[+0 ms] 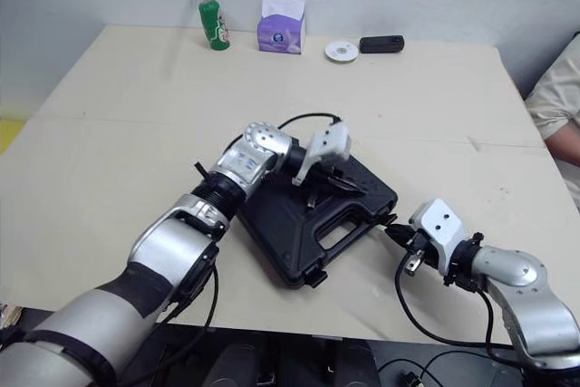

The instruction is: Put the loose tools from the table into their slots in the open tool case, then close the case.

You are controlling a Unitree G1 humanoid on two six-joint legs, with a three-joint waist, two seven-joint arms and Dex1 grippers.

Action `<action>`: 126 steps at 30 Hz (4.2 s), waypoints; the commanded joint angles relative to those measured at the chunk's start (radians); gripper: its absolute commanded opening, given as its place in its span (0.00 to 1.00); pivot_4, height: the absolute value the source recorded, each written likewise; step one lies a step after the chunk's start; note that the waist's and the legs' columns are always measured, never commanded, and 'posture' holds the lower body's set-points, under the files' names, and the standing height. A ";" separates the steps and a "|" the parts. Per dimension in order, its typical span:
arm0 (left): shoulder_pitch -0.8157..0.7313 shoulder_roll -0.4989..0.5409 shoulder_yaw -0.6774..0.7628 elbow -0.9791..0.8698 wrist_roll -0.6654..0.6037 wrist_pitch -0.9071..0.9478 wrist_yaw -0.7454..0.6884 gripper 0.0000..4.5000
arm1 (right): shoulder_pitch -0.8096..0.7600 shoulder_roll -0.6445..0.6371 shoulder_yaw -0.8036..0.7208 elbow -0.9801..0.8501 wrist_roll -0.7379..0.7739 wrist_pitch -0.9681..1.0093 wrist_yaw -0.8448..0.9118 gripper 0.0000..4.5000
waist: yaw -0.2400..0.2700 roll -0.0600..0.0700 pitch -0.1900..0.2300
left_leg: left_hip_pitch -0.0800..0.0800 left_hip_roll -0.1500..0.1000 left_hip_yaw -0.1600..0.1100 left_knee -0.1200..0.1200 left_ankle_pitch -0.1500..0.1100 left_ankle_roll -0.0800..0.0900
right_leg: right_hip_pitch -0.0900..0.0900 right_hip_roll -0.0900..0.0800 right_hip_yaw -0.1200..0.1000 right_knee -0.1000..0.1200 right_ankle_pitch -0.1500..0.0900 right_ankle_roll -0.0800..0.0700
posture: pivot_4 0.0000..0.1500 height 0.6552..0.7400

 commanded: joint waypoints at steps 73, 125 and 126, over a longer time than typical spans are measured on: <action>0.073 -0.017 -0.219 0.099 0.309 -0.212 0.105 0.01 | -0.159 0.033 0.106 -0.071 -0.002 0.045 -0.024 0.00 | -0.037 -0.011 -0.035 | 0.006 0.003 -0.004 0.000 -0.008 0.005 | 0.006 -0.002 -0.002 -0.009 0.001 -0.002 | 1.00 0.90; 0.460 0.541 -0.261 -0.990 -0.112 0.200 -0.290 0.01 | 0.181 -0.100 0.077 -0.441 0.200 0.224 0.079 0.00 | 0.001 0.008 -0.020 | 0.000 0.004 -0.005 -0.003 -0.004 -0.002 | 0.003 0.001 -0.002 -0.012 0.001 -0.005 | 1.00 0.90; 0.467 0.541 -0.273 -0.987 -0.096 0.188 -0.283 0.01 | 0.172 -0.101 0.102 -0.436 0.188 0.219 0.075 0.00 | 0.001 0.009 -0.021 | 0.001 0.004 -0.005 -0.003 -0.004 -0.002 | 0.003 0.001 -0.002 -0.012 0.001 -0.005 | 1.00 0.90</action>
